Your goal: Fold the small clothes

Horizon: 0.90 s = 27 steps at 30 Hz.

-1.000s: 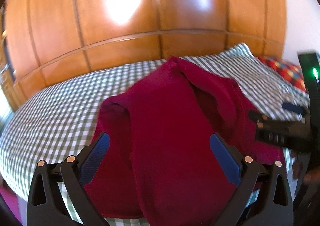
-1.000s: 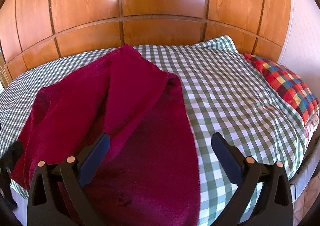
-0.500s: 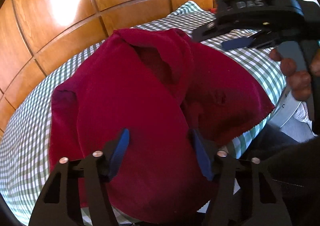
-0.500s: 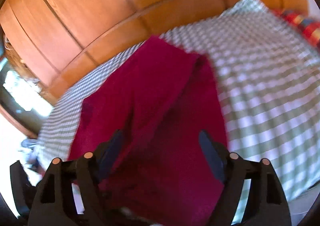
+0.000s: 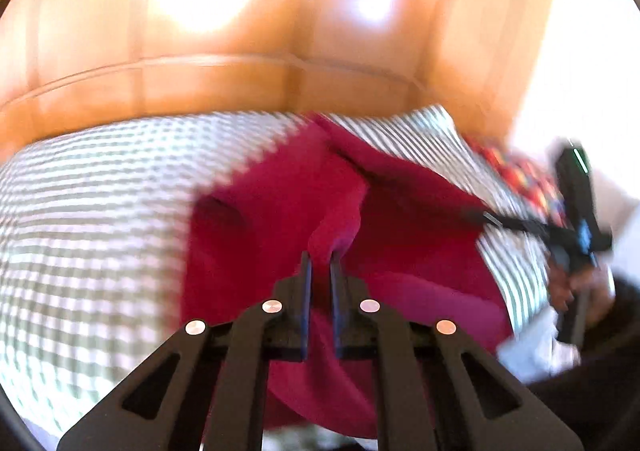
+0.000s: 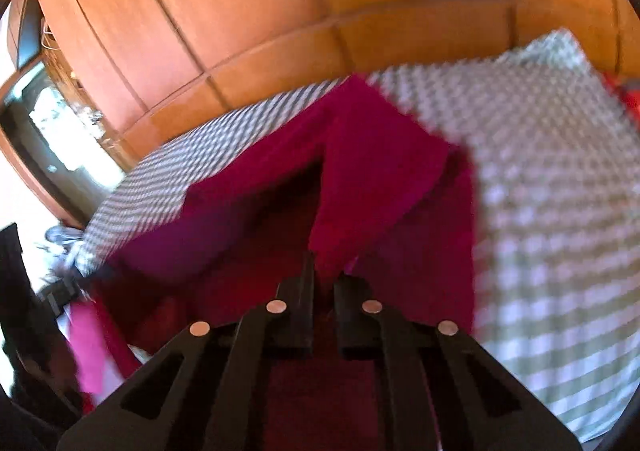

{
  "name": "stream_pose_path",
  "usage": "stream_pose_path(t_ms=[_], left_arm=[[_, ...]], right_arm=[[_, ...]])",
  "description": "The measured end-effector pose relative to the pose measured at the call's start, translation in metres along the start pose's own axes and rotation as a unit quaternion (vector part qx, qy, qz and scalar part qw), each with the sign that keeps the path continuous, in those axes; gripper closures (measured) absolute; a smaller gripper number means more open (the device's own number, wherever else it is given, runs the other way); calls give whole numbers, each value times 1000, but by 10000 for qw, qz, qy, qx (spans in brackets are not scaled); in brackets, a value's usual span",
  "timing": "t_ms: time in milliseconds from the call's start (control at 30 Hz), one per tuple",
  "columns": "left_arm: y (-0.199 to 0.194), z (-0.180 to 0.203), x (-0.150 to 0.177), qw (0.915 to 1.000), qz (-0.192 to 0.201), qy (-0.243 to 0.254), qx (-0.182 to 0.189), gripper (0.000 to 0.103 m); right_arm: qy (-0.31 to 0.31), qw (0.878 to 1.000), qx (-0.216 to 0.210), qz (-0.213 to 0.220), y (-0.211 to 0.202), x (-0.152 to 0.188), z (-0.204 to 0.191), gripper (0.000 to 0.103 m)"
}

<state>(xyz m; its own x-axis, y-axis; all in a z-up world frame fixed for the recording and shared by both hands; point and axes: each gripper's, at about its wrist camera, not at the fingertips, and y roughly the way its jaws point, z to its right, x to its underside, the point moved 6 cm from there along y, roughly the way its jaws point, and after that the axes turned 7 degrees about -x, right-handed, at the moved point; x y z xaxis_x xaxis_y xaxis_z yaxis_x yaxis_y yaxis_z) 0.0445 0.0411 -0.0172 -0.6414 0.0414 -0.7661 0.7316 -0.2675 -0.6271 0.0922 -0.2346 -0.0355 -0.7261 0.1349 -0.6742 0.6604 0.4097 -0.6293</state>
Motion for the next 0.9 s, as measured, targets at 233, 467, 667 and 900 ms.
stream_pose_path(t_ms=[233, 467, 667, 900], left_arm=[[9, -147, -87, 9789, 367, -867, -1814, 96], [44, -255, -125, 9225, 48, -1934, -3340, 72], [33, -273, -93, 9169, 68, -2145, -3365, 25], [53, -177, 17, 9800, -925, -1350, -1132, 25]], right_arm=[[-75, 9843, 1717, 392, -32, -76, 110, 97], [528, 9603, 2714, 375, -10, -128, 202, 36], [580, 9709, 2312, 246, -12, -90, 171, 20], [942, 9869, 528, -1198, -6, 50, 96, 21]])
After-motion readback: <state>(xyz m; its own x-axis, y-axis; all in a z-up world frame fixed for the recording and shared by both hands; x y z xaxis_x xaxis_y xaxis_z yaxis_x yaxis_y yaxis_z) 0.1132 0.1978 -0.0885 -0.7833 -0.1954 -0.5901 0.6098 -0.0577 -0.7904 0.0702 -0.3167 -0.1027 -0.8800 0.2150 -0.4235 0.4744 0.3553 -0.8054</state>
